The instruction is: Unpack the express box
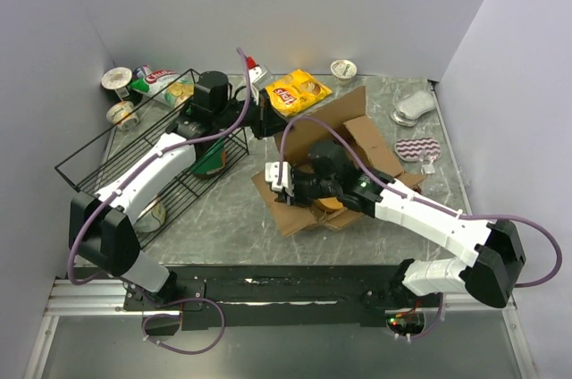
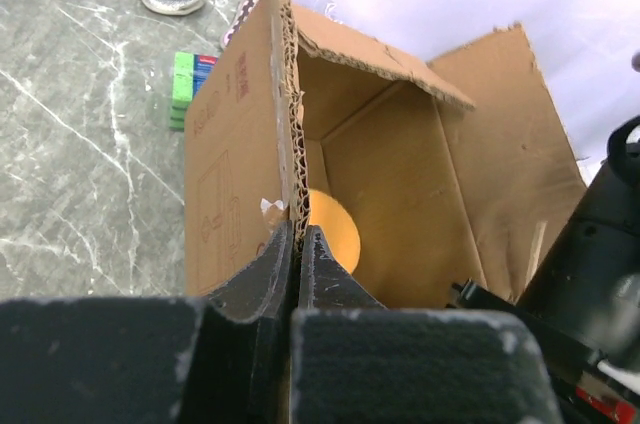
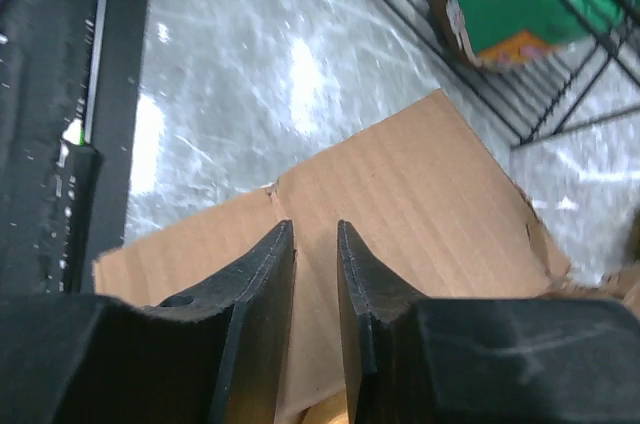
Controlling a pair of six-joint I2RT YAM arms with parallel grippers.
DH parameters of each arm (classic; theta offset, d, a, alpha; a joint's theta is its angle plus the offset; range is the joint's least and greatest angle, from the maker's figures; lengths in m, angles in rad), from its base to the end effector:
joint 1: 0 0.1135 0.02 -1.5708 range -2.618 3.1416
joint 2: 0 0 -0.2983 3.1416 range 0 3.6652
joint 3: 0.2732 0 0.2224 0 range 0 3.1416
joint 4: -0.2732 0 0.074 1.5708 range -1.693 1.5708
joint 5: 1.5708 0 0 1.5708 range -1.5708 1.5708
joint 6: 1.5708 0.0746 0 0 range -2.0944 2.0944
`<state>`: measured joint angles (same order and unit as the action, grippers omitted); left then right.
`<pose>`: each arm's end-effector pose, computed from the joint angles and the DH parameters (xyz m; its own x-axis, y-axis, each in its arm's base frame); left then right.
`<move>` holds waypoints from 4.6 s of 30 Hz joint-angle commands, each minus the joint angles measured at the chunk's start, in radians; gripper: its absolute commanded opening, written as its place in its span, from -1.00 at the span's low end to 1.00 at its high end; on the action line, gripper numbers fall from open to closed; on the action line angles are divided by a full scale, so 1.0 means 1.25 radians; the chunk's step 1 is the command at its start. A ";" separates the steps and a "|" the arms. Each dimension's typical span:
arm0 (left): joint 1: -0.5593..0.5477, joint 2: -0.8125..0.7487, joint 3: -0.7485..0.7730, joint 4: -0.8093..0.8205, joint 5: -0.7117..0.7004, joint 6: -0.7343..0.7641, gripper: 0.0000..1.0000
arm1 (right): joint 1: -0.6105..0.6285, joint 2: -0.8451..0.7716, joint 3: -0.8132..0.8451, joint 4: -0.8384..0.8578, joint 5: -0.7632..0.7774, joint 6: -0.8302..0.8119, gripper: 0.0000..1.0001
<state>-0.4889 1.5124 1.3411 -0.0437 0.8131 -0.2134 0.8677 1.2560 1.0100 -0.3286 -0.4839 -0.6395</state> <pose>0.2802 -0.2104 0.4072 -0.3851 0.0400 -0.9220 0.8879 0.2884 -0.3584 0.1465 0.2265 0.3271 0.2717 -0.4965 -0.8244 -0.9542 -0.0272 -0.2981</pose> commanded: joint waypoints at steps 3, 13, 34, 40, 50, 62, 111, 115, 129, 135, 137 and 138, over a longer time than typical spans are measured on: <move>-0.003 -0.087 -0.017 -0.029 0.013 0.114 -0.98 | -0.045 -0.092 0.078 -0.032 0.139 0.007 -0.43; -0.003 -0.104 -0.029 -0.067 0.007 0.162 -0.98 | -0.153 -0.145 0.022 0.014 0.175 0.058 -0.44; -0.003 -0.132 -0.068 -0.067 0.043 0.261 -0.98 | -0.260 0.065 -0.064 -0.148 0.121 0.012 0.63; -0.003 -0.118 -0.074 -0.019 0.055 0.236 -0.98 | -0.268 0.167 -0.076 -0.192 0.122 -0.032 0.80; 0.001 -0.102 -0.080 0.002 0.053 0.208 -0.98 | -0.266 0.257 -0.078 -0.245 0.066 -0.126 -0.35; 0.005 -0.103 -0.084 -0.021 0.013 0.260 -0.98 | -0.274 -0.104 0.121 -0.290 -0.066 -0.043 -1.00; 0.116 -0.167 -0.126 -0.175 -0.085 0.286 -0.70 | -0.723 -0.060 0.125 -0.244 0.169 0.164 0.61; 0.117 -0.156 -0.097 -0.158 -0.080 0.267 -0.25 | -0.746 0.009 0.401 -0.320 0.181 0.223 0.83; 0.132 -0.086 0.114 -0.093 -0.156 0.176 0.93 | -0.737 0.196 0.747 -0.514 0.614 0.467 1.00; 0.148 -0.027 0.196 -0.090 -0.317 0.069 0.93 | -0.699 0.175 0.735 -0.488 0.623 0.460 1.00; 0.152 -0.004 0.218 -0.101 -0.329 0.076 0.93 | -0.698 0.173 0.747 -0.477 0.624 0.450 1.00; 0.154 0.004 0.238 -0.107 -0.331 0.082 0.93 | -0.698 0.179 0.751 -0.480 0.623 0.450 1.00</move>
<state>-0.3134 1.4727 1.5593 -0.1768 0.4957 -0.0635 -0.0193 1.5211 1.8950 -0.9573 0.2546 -0.0925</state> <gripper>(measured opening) 0.966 0.997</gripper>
